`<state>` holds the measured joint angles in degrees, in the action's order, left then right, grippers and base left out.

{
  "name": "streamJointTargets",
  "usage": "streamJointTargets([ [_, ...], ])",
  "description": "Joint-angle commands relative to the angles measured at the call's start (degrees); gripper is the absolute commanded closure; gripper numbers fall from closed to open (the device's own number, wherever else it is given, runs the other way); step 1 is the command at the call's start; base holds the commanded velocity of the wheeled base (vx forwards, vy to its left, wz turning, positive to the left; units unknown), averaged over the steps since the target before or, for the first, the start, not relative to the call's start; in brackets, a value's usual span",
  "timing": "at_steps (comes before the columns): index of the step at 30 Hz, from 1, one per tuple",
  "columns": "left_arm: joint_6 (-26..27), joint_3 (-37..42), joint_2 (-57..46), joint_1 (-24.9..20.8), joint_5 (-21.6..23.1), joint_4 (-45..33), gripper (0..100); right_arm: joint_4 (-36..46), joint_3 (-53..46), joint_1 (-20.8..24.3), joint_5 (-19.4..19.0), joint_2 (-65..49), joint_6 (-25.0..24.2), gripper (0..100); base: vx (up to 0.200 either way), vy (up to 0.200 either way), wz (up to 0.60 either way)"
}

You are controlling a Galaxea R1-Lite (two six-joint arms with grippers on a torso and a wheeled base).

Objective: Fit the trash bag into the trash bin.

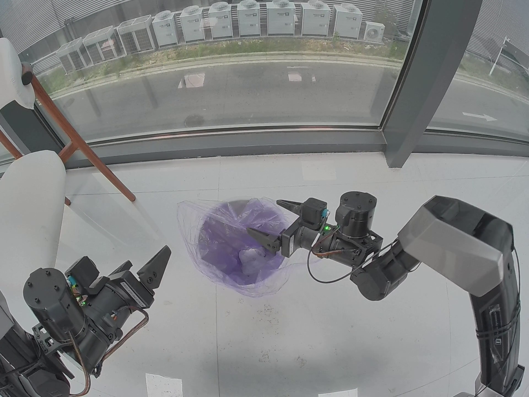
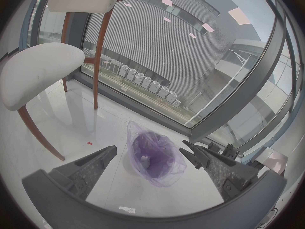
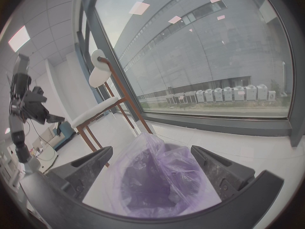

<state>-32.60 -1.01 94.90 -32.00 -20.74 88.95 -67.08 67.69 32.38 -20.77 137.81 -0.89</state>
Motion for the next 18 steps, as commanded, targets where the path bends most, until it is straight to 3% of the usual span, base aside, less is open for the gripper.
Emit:
streamJointTargets([
  [1,1.7,0.9,-12.0,0.3,0.3,1.0,0,9.4,-21.0,-2.2,5.8,-26.6,-4.4,0,0.000,0.000,0.00],
  [5,4.6,1.0,-18.3,2.9,0.2,-0.1,0,15.4,-35.4,-5.7,12.3,-43.2,-5.3,0,0.000,0.000,0.00],
  [7,6.4,0.9,-20.5,6.2,0.2,-1.0,0,16.1,-42.0,-9.8,14.4,-50.2,-5.9,0,0.000,0.000,0.00],
  [8,7.9,0.8,-22.5,10.1,0.3,-1.5,0,16.4,-46.9,-13.9,15.2,-55.5,-5.9,0,0.000,0.000,0.00],
  [13,10.0,0.8,-29.0,27.3,1.6,-2.9,0,18.7,-59.3,-30.8,15.5,-74.5,-6.0,0,0.000,0.000,0.00],
  [16,10.3,0.9,-38.1,29.2,3.9,-9.7,0,19.6,-65.7,-36.9,14.4,-85.9,-6.3,0,0.000,0.000,0.00],
  [18,10.4,0.8,-47.4,29.1,5.6,-19.5,0,22.3,-67.7,-37.9,13.6,-95.8,-6.8,0,0.000,0.000,0.00],
])
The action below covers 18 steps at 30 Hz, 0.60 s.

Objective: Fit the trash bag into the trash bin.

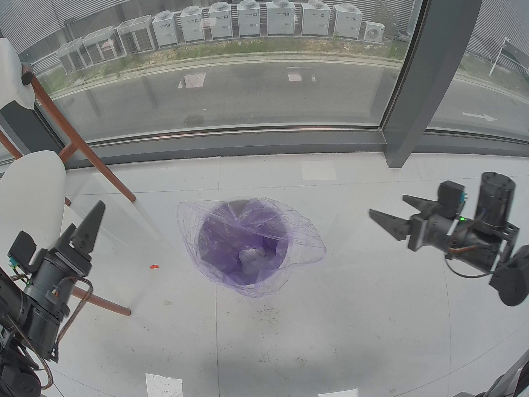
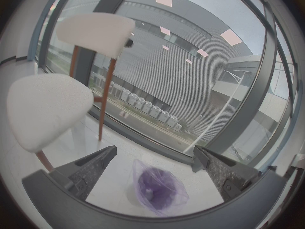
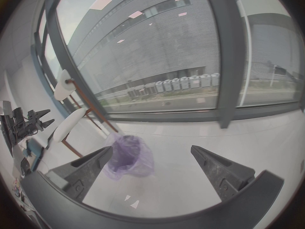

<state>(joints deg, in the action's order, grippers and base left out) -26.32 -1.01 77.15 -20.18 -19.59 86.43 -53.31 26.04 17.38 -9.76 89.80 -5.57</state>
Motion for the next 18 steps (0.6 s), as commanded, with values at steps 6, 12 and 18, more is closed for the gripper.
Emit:
streamJointTargets([
  [6,8.0,0.7,-61.4,17.4,13.5,-57.4,0,38.2,-26.0,-22.7,-0.9,-76.9,3.6,0,0.000,0.000,0.00],
  [12,20.3,1.0,-76.7,20.4,18.4,-83.6,0,51.8,-26.0,-21.9,10.7,-84.3,5.7,0,0.000,0.000,0.00],
  [18,24.3,1.0,-76.8,20.2,23.1,-83.4,0,54.0,-25.9,-20.1,6.6,-84.6,9.3,0,0.000,0.000,0.00],
])
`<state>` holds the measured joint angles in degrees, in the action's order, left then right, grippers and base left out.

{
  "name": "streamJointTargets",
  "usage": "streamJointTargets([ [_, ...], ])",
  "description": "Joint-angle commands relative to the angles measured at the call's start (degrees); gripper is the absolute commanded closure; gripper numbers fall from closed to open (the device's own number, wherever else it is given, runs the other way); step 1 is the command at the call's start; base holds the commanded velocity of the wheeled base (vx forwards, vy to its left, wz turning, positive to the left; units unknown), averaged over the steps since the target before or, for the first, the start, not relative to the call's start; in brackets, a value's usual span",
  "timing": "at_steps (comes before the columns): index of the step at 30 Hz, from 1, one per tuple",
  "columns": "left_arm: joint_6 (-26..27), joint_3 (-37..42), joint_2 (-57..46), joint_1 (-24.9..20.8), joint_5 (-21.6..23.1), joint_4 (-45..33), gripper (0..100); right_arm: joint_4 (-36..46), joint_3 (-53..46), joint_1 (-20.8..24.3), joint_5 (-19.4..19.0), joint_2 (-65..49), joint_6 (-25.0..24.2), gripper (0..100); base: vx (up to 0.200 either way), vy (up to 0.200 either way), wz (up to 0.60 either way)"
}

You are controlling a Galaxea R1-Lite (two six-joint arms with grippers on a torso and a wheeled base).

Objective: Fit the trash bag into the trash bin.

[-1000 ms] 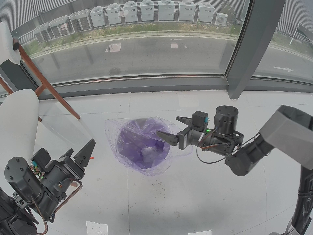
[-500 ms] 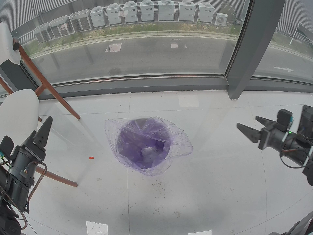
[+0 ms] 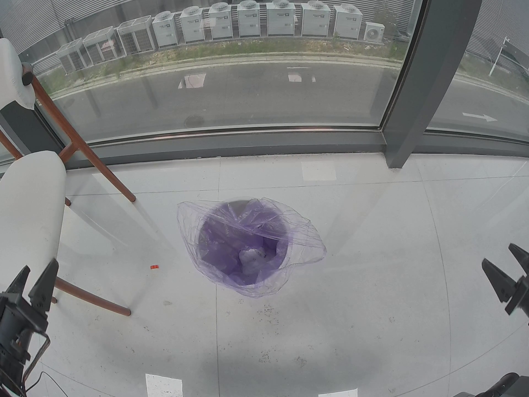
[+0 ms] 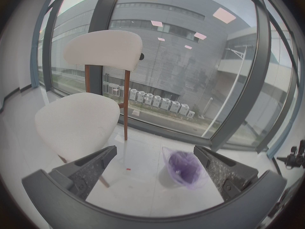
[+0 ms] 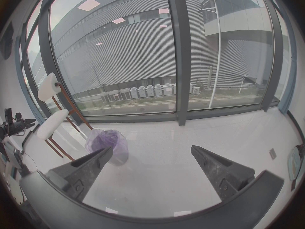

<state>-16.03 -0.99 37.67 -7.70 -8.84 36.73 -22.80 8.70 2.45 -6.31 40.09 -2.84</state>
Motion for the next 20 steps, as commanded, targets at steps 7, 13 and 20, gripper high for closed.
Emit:
streamJointTargets([
  [7,17.7,0.9,-37.2,7.8,15.0,-34.1,0,23.2,-8.6,-2.7,2.5,-39.3,6.2,0,0.000,0.000,0.00],
  [13,16.6,0.6,-37.3,7.8,8.8,-37.5,0,23.1,-8.7,-2.6,5.3,-39.3,2.8,0,0.000,0.000,0.00],
  [20,16.7,0.5,-37.4,7.9,10.5,-37.7,0,23.2,-8.6,-2.7,5.3,-39.2,2.8,0,0.000,0.000,0.00],
])
